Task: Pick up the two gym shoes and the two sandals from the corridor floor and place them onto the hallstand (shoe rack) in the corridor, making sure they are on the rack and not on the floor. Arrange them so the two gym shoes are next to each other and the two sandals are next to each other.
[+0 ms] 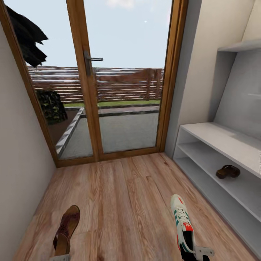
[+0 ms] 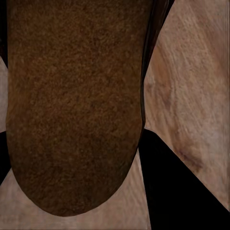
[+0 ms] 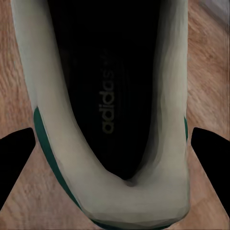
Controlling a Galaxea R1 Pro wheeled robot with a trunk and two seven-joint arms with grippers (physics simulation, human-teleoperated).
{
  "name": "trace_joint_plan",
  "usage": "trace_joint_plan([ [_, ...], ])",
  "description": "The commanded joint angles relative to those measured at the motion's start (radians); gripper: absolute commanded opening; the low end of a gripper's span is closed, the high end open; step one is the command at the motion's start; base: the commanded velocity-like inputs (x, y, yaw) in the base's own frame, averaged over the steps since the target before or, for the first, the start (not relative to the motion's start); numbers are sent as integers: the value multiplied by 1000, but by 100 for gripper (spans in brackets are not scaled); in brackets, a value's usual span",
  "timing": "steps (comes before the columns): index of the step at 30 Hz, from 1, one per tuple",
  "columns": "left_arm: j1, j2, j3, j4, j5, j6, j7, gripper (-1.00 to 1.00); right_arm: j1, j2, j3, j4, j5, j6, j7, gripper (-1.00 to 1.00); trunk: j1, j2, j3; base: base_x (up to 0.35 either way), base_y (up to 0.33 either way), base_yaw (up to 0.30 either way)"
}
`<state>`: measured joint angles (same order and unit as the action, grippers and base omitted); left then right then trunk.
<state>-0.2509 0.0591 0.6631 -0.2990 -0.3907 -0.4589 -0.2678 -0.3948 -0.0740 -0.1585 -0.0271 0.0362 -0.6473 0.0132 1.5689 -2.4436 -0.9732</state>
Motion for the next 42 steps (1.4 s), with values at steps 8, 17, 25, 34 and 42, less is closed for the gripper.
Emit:
trace_joint_plan([
  [8,-1,0,9,0,-6,-3,-7,-100,-1,0,-6,1,4,-3,2,-100,0,0,-1,338,7,-261],
  [17,-1,0,9,0,-6,-3,-7,-100,-1,0,-6,1,4,-3,2,-100,0,0,-1,288,189,-261],
  [25,-1,1,9,0,-7,-3,-7,-100,-1,0,-6,1,4,-3,2,-100,0,0,-1,70,44,-261],
  [34,-1,1,9,0,-6,-3,-7,-100,-1,0,-6,1,4,-3,2,-100,0,0,-1,3,1,-261],
  [42,-1,1,9,0,-4,-3,-7,-100,-1,0,-6,1,4,-3,2,-100,0,0,-1,134,112,-261],
])
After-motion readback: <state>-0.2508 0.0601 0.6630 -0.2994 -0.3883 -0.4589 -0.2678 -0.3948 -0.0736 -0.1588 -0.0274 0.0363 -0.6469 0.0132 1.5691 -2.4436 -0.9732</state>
